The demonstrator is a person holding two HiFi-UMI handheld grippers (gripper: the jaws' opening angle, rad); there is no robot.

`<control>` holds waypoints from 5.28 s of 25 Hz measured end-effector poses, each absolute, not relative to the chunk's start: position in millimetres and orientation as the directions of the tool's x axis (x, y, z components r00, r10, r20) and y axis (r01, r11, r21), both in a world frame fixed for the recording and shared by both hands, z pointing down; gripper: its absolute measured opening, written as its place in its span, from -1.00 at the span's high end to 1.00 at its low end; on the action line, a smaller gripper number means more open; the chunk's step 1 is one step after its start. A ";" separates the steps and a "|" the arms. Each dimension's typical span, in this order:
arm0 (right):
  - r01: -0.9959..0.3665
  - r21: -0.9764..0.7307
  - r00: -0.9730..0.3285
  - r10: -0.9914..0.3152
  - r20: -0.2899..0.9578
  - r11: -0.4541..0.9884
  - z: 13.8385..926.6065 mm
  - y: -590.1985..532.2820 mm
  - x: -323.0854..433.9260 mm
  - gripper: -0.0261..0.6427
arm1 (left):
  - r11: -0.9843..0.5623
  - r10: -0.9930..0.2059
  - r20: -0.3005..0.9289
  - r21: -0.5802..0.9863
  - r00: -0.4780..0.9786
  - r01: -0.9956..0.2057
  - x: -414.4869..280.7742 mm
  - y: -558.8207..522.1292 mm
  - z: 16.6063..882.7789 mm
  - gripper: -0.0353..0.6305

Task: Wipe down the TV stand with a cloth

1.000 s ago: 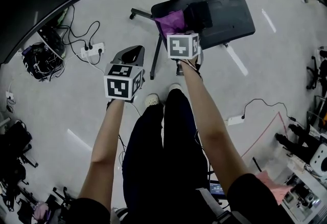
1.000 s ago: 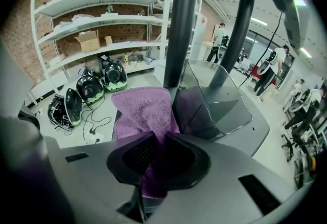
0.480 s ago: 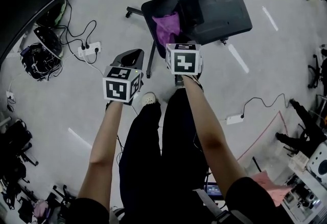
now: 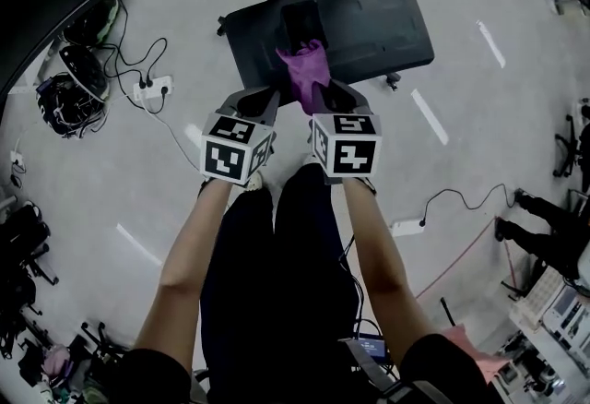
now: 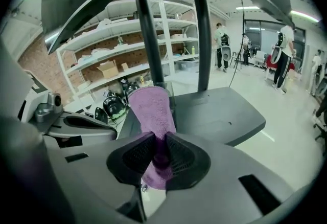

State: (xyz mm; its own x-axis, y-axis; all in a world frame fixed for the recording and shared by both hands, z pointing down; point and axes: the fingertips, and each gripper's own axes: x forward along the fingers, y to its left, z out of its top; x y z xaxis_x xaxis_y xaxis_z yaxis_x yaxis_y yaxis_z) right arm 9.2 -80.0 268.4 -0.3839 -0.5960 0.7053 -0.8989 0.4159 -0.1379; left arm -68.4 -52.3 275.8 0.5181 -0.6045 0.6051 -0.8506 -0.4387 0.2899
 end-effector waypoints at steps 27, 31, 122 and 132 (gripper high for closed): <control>-0.793 -0.416 -0.588 -0.378 0.715 0.445 312.7 -195.3 27.1 0.69 | -0.304 -0.640 0.625 0.329 0.447 -0.894 -3.6 -103.8 288.2 0.87; -0.790 -0.386 -0.567 -0.327 0.756 0.477 334.6 -202.6 20.2 0.69 | -0.292 -0.635 0.634 0.332 0.442 -0.897 -6.4 -107.6 292.4 0.87; -0.946 -0.194 -0.323 -0.699 0.638 0.261 275.5 -126.4 120.0 0.69 | -0.292 -0.608 0.657 0.338 0.446 -0.895 -63.0 -22.6 295.2 0.87; -0.896 -0.285 -0.442 -0.631 0.638 0.340 276.6 -53.1 2.4 0.69 | -0.217 -0.638 0.663 0.333 0.392 -0.918 -134.4 17.0 294.0 0.87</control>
State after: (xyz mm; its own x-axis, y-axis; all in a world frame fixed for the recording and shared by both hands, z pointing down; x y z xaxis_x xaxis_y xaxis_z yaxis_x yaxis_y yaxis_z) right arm 2.4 -53.1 276.6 -0.4419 -0.6305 0.6381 -0.8963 0.3399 -0.2848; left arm -134.4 17.0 294.0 0.3916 -0.6379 0.6631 -0.9175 -0.2167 0.3334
